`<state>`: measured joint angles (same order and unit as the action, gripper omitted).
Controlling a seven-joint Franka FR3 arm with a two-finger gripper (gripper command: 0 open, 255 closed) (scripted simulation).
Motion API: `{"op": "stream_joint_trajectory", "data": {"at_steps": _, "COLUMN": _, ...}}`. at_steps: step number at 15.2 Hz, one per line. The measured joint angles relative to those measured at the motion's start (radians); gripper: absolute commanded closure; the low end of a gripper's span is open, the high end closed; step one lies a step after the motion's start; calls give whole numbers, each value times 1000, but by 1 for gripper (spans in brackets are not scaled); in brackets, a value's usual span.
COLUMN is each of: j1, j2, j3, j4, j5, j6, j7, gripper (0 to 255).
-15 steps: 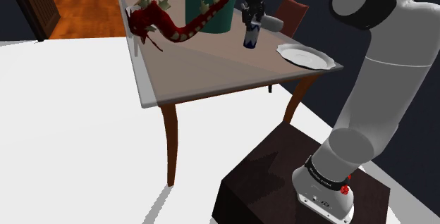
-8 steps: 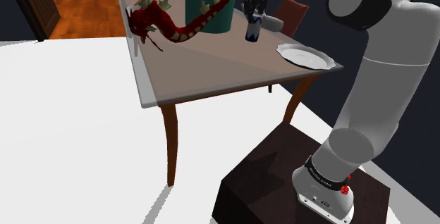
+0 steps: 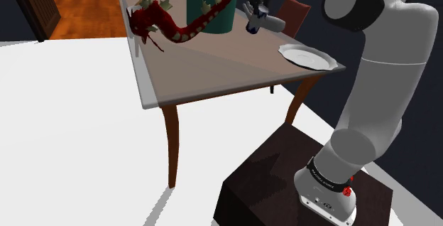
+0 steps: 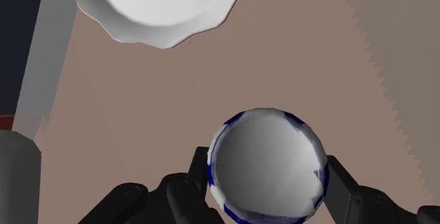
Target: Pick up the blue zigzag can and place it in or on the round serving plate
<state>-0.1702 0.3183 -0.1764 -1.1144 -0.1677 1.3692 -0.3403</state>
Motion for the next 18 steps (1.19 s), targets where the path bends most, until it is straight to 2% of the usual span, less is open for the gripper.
{"op": "stream_joint_trajectory", "data": {"at_steps": 5, "j1": -35, "j2": -140, "j3": -26, "j4": -173, "j5": -22, "j6": 49, "j7": -62, "gripper": 255}}
{"op": "stream_joint_trajectory", "data": {"at_steps": 10, "j1": -80, "j2": -254, "j3": -64, "j4": -300, "j5": -45, "j6": 84, "j7": -143, "gripper": 255}}
{"op": "stream_joint_trajectory", "data": {"at_steps": 18, "j1": -155, "j2": -378, "j3": -138, "j4": -418, "j5": -79, "j6": 115, "j7": -292, "gripper": 255}}
